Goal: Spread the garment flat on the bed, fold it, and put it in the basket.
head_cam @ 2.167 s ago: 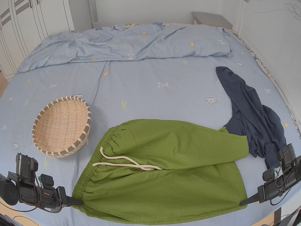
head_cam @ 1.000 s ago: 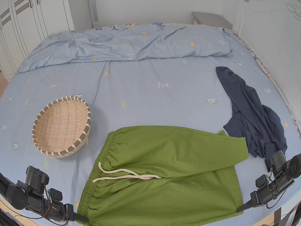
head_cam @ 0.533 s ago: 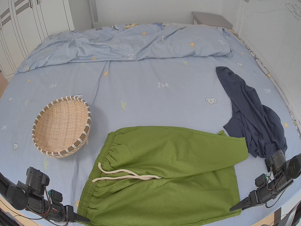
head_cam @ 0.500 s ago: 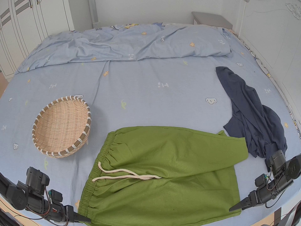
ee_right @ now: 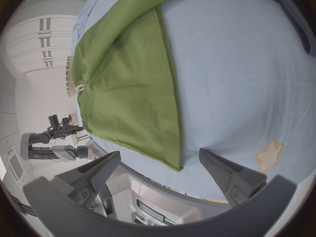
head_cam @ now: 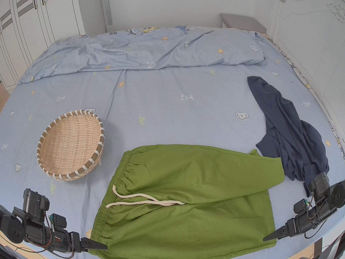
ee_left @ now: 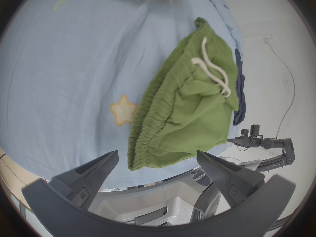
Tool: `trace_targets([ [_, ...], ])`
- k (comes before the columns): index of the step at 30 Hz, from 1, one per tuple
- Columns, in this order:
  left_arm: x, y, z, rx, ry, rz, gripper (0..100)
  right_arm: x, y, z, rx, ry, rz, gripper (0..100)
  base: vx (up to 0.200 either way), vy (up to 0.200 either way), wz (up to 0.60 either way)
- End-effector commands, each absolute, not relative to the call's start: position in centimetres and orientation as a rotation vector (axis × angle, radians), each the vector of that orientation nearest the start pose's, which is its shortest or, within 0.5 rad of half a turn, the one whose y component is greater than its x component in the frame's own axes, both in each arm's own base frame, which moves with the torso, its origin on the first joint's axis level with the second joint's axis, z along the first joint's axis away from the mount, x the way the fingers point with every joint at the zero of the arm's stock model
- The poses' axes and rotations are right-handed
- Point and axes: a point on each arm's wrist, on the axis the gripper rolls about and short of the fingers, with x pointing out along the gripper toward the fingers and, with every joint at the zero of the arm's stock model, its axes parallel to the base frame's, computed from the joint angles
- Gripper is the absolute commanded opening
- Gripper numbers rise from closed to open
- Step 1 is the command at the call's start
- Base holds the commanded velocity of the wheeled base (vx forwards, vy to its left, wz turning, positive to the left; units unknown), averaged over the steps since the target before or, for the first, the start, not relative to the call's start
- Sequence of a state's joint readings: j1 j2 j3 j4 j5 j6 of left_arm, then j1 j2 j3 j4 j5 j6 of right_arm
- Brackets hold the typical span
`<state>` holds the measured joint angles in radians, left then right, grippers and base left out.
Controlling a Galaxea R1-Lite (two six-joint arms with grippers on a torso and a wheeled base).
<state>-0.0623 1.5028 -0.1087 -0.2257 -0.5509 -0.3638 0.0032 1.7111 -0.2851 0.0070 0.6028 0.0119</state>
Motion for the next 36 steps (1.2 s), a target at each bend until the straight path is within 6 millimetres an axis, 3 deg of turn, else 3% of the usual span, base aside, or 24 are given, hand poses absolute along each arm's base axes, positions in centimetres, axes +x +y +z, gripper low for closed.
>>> trace_targets([
  [1, 10.0, -2.0, 12.2, -0.618, 0.874, -0.402, 100, 14.5, 0.9, 6.9, 0.377, 1.149, 0.499, 100, 0.0, 0.0, 0.0],
  [5, 9.8, -2.6, 18.8, -0.589, 0.845, -0.478, 100, 14.1, 0.2, 9.8, 0.327, 0.913, 0.476, 100, 0.0, 0.0, 0.0],
  [7, 10.6, -3.1, 21.0, -0.575, 0.843, -0.516, 100, 14.1, -0.1, 11.2, 0.302, 0.796, 0.463, 100, 0.0, 0.0, 0.0],
  [11, 14.7, -4.6, 22.6, -0.553, 0.847, -0.559, 100, 15.1, -0.3, 14.0, 0.254, 0.645, 0.463, 100, 0.0, 0.0, 0.0],
  [13, 16.2, -5.2, 22.7, -0.552, 0.84, -0.571, 100, 15.7, -0.4, 15.0, 0.243, 0.609, 0.462, 100, 0.0, 0.0, 0.0],
  [17, 21.6, -6.7, 21.5, -0.544, 0.81, -0.588, 100, 17.1, -0.5, 17.4, 0.206, 0.526, 0.45, 100, 0.0, 0.0, 0.0],
  [18, 21.8, -6.7, 21.4, -0.544, 0.809, -0.588, 100, 17.2, -0.6, 17.4, 0.205, 0.524, 0.448, 100, 0.0, 0.0, 0.0],
  [20, 25.2, -7.6, 21.0, -0.54, 0.787, -0.594, 100, 18.2, -0.7, 18.8, 0.187, 0.483, 0.442, 100, 0.0, 0.0, 0.0],
  [23, 28.3, -8.5, 20.3, -0.54, 0.803, -0.591, 100, 19.0, -0.6, 19.9, 0.175, 0.453, 0.446, 100, 0.0, 0.0, 0.0],
  [24, 28.3, -8.5, 20.3, -0.54, 0.803, -0.591, 100, 19.0, -0.6, 19.9, 0.175, 0.453, 0.446, 100, 0.0, 0.0, 0.0],
  [25, 29.8, -8.9, 19.6, -0.539, 0.82, -0.584, 100, 19.1, -0.6, 20.1, 0.172, 0.444, 0.45, 100, 0.0, 0.0, 0.0],
  [29, 32.0, -9.9, 18.0, -0.527, 0.846, -0.562, 100, 19.0, -0.2, 19.8, 0.167, 0.454, 0.464, 100, 0.0, 0.0, 0.0],
  [36, 34.7, -10.4, 15.9, -0.509, 0.839, -0.466, 100, 18.8, -0.2, 19.8, 0.166, 0.451, 0.456, 100, 0.0, 0.0, 0.0],
])
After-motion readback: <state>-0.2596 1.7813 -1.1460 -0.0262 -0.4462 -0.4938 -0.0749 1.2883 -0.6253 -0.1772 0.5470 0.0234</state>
